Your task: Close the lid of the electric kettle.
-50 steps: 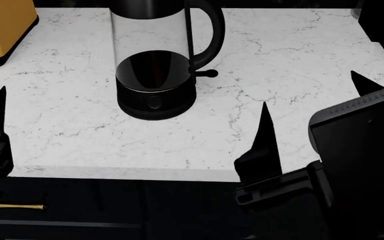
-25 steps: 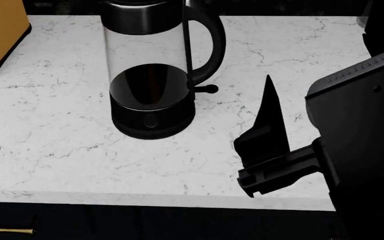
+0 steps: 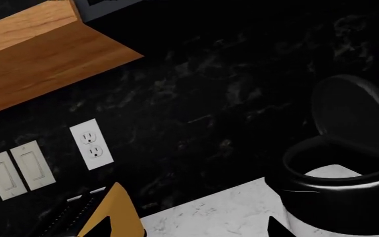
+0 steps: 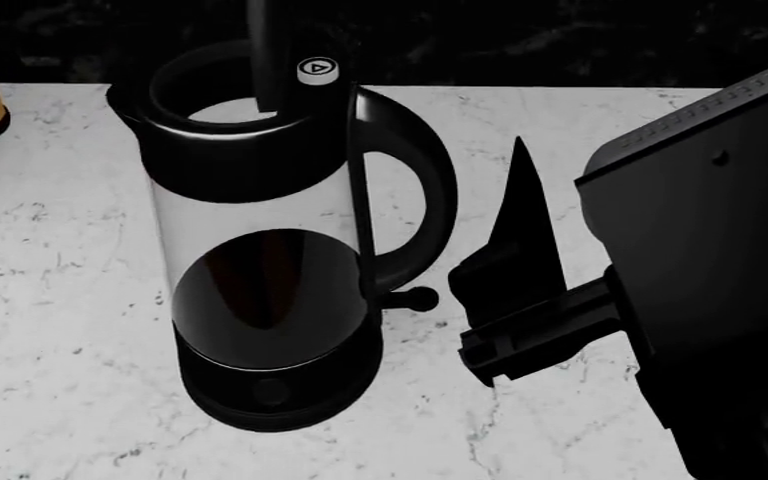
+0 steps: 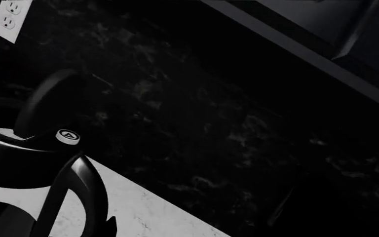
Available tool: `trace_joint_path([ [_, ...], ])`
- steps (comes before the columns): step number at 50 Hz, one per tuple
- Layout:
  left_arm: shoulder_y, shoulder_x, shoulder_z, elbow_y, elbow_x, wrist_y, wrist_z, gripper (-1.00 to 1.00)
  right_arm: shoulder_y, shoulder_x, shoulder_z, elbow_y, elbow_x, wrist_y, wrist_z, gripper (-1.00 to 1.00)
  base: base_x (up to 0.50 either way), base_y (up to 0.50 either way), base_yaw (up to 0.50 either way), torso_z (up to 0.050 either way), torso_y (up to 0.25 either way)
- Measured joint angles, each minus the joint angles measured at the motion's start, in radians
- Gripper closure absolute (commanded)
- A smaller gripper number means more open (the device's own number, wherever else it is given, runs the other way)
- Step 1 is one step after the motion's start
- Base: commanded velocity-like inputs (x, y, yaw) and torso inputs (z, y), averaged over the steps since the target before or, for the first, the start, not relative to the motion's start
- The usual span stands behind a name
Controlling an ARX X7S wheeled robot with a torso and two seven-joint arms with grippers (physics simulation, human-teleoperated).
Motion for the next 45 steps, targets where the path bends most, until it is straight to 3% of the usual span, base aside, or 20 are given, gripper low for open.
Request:
trace_joint_path([
  [23,-0.021,-0.033,0.002,-0.009,-0.083,0.028,-0.057,-1.0,0.011,0.016,-0.036,-0.012,-0.003,-0.034,0.002,-1.0,0.5,0.0,0.0,0.0,0.001],
  [45,-0.113,-0.088,0.013,-0.04,-0.236,0.047,-0.193,-1.0,0.126,-0.027,-0.138,0.122,0.125,-0.051,-0.02,-1.0,0.0,0.0,0.0,0.0,0.0],
])
